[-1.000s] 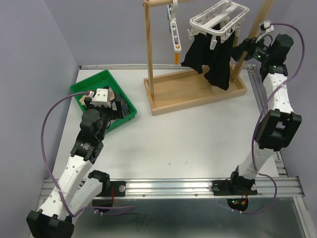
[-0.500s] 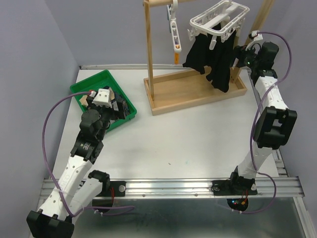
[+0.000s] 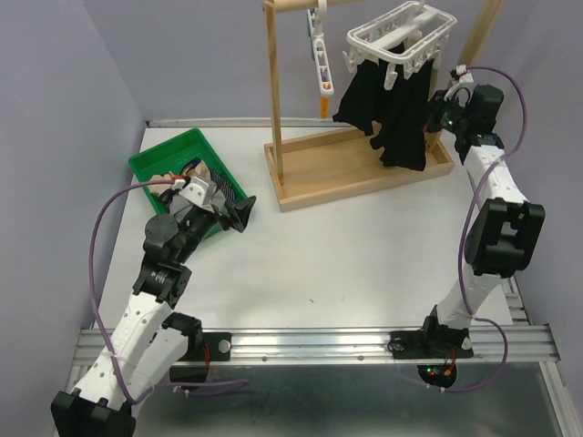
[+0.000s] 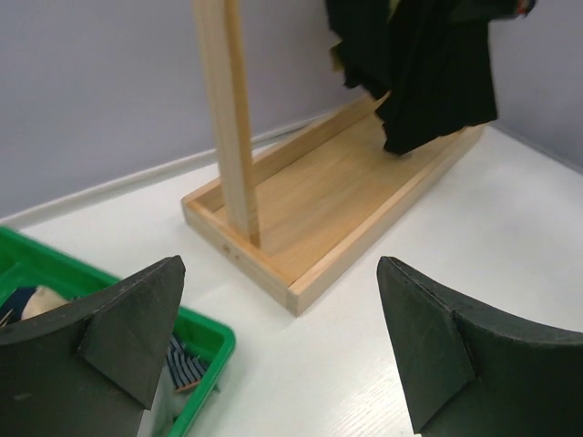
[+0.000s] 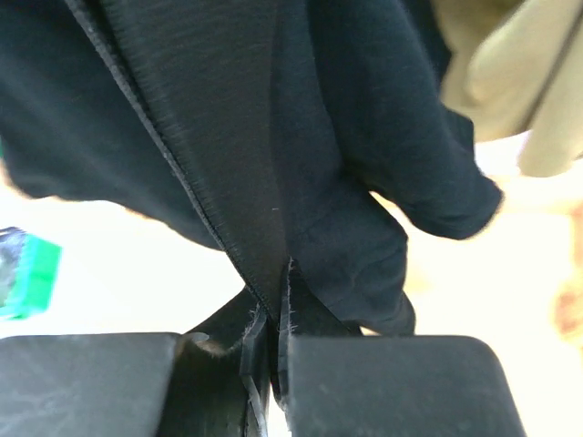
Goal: Remove the underwear clipped to the hanger
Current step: Remove the underwear from the hanger.
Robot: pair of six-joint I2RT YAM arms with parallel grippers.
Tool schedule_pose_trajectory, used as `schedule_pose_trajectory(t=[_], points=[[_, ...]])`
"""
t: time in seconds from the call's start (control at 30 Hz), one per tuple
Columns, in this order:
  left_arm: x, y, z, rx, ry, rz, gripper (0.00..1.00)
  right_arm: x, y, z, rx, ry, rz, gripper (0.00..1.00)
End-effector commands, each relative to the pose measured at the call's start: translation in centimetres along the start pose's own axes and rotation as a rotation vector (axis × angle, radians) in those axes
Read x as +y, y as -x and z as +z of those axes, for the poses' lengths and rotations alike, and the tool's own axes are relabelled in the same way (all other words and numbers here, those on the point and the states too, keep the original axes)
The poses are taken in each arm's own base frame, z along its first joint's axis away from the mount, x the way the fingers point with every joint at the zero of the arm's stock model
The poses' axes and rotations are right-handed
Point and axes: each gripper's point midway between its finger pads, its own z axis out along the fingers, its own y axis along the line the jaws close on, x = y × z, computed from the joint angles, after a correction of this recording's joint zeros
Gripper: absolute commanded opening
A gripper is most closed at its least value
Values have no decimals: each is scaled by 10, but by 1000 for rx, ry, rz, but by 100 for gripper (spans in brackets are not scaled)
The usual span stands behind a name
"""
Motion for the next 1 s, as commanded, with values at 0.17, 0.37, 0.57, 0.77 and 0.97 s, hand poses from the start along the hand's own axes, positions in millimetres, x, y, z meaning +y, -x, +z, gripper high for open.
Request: schedule_pose_trajectory(t=[0.17, 0.37, 0.57, 0.77, 0.97], points=[[-88, 49, 38, -143, -290, -67, 99, 106, 18, -44, -8, 249, 127, 1], [-131, 61, 76, -159, -335, -37, 99, 147, 15, -49, 39, 343, 248, 1], [-164, 59, 118, -194, -340, -5, 99, 175, 28, -50, 43, 382, 325, 1], [-188, 52, 157, -237, -353, 9, 99, 191, 43, -53, 42, 395, 435, 1], [-200, 37, 188, -243, -337, 12, 99, 216, 47, -57, 64, 448, 476, 0]])
